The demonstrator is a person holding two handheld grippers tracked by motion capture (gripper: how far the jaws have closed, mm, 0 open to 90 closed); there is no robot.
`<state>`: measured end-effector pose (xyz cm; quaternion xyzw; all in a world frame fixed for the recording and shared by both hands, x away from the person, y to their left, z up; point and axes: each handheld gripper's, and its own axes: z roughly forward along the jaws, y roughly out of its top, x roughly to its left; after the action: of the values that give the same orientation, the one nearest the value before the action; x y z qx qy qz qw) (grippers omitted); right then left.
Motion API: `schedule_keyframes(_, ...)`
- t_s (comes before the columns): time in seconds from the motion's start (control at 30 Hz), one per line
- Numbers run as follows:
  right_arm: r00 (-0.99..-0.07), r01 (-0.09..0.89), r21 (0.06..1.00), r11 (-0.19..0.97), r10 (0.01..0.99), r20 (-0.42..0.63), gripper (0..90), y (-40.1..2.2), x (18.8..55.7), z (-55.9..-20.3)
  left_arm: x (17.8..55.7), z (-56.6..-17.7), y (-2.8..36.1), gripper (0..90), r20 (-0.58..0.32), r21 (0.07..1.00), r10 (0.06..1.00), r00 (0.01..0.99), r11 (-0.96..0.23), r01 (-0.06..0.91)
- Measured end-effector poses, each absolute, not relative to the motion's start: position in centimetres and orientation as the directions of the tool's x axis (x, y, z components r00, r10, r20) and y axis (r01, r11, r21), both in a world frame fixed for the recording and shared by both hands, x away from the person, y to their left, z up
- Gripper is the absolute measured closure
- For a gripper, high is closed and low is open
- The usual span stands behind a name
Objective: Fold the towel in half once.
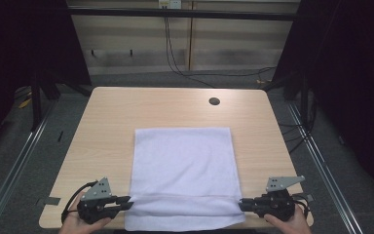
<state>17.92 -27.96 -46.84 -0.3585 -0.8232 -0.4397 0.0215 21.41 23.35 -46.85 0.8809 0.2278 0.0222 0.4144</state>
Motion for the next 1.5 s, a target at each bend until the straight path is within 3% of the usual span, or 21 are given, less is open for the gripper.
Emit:
schedule_keyframes(0.23,-0.74,0.6,0.727,0.334,0.576,0.347,71.9,-28.3,17.4,-46.3,20.7,-45.9,24.6,59.0,-0.203,0.761,0.35,0.915,-0.532,0.372)
schedule_keyframes(0.4,-0.759,0.589,0.735,0.336,0.542,0.361,73.5,-27.6,18.5,-46.1,22.2,-45.4,25.5,55.9,-0.214,0.796,0.435,0.875,-0.441,0.414)
schedule_keyframes(0.5,-0.736,0.606,0.718,0.344,0.585,0.341,64.9,-26.8,19.4,-46.5,23.6,-45.6,24.4,49.5,-0.213,0.799,0.445,0.87,-0.433,0.417)
schedule_keyframes(0.6,-0.725,0.61,0.721,0.328,0.598,0.34,59.7,-26.4,20.2,-46.6,24.6,-46.0,22.8,50.5,-0.216,0.795,0.478,0.852,-0.421,0.437)
schedule_keyframes(0.7,-0.702,0.634,0.705,0.318,0.619,0.353,58.0,-26.3,21.2,-46.9,25.1,-46.6,20.7,55.0,-0.202,0.734,0.469,0.86,-0.509,0.45)
schedule_keyframes(0.87,-0.729,0.654,0.636,0.41,0.568,0.383,82.1,-25.9,21.2,-48.2,23.5,-48.0,19.1,56.2,-0.215,0.678,0.37,0.904,-0.61,0.411)
schedule_keyframes(0.97,-0.766,0.623,0.651,0.435,0.509,0.393,87.0,-26.2,19.6,-47.6,22.6,-48.2,19.5,56.2,-0.217,0.666,0.353,0.91,-0.628,0.403)
schedule_keyframes(1.07,-0.79,0.595,0.67,0.444,0.473,0.389,85.7,-26.9,18.1,-47.0,21.6,-48.4,20.2,55.5,-0.211,0.656,0.339,0.917,-0.646,0.39)
schedule_keyframes(1.23,-0.784,0.591,0.704,0.393,0.486,0.387,72.2,-27.5,17.4,-46.5,22.2,-48.1,20.8,53.5,-0.202,0.682,0.367,0.908,-0.613,0.399)
schedule_keyframes(1.33,-0.774,0.583,0.745,0.322,0.498,0.391,69.3,-27.4,18.6,-45.9,24.0,-47.8,20.7,51.6,-0.212,0.71,0.391,0.896,-0.568,0.416)
schedule_keyframes(1.5,-0.759,0.567,0.761,0.316,0.56,0.332,67.7,-26.0,23.1,-45.7,29.2,-47.9,20.3,51.3,-0.232,0.72,0.473,0.85,-0.505,0.477)
